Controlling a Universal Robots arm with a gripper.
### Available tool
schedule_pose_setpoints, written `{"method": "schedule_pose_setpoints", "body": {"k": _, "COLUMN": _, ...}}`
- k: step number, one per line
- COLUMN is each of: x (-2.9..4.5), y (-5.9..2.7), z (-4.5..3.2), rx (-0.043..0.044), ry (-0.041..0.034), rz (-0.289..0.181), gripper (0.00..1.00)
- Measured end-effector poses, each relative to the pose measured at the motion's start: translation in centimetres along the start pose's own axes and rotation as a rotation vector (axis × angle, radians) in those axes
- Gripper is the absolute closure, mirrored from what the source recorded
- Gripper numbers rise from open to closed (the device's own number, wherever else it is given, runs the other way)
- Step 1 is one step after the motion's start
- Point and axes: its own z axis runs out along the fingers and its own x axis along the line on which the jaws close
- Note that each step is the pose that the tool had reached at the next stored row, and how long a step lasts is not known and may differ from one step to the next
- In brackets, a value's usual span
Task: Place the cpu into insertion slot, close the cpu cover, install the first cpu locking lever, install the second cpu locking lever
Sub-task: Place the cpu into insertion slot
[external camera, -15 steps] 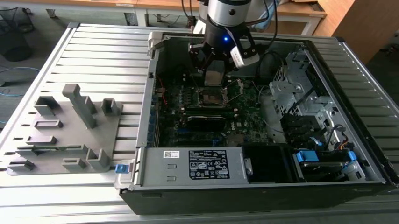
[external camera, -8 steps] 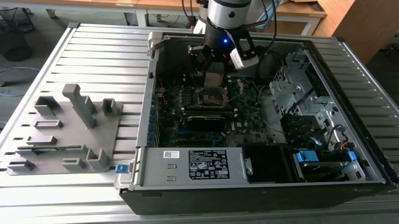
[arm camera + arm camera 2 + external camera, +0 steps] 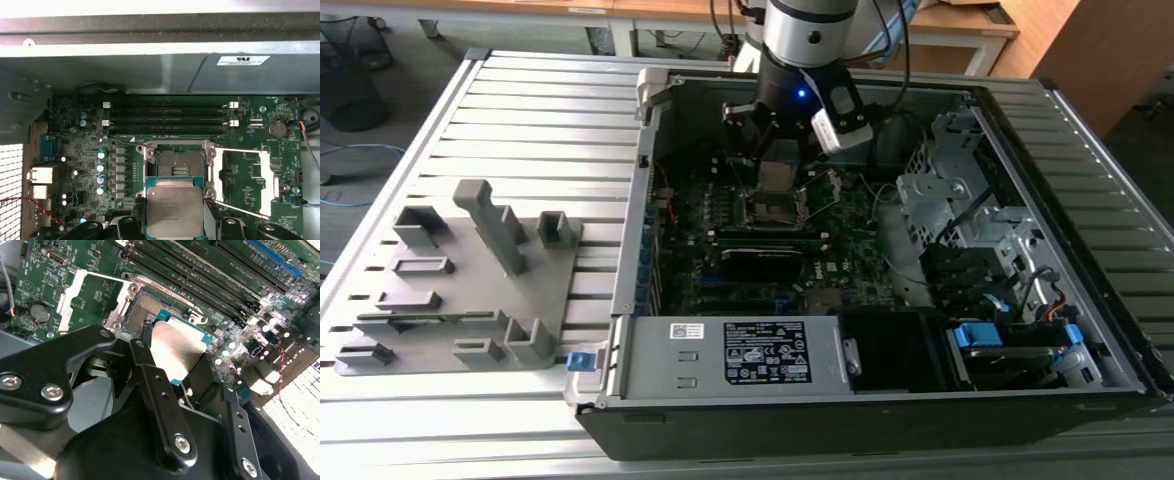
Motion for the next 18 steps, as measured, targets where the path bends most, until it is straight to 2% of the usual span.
{"method": "schedule_pose_setpoints", "body": {"k": 4, "x": -0.07, "y": -0.03, "z": 0.55, "rx": 0.0002, "ry": 0.0, "rz": 0.0, "gripper": 0.46}}
{"method": "schedule_pose_setpoints", "body": {"k": 12, "x": -0.92, "y": -0.02, "z": 1.18, "rx": 0.0003, "ry": 0.0, "rz": 0.0, "gripper": 0.46}}
{"method": "schedule_pose_setpoints", "body": {"k": 18, "x": -1.05, "y": 0.51, "z": 1.54, "rx": 0.0009, "ry": -0.0001, "rz": 0.0, "gripper": 0.46}}
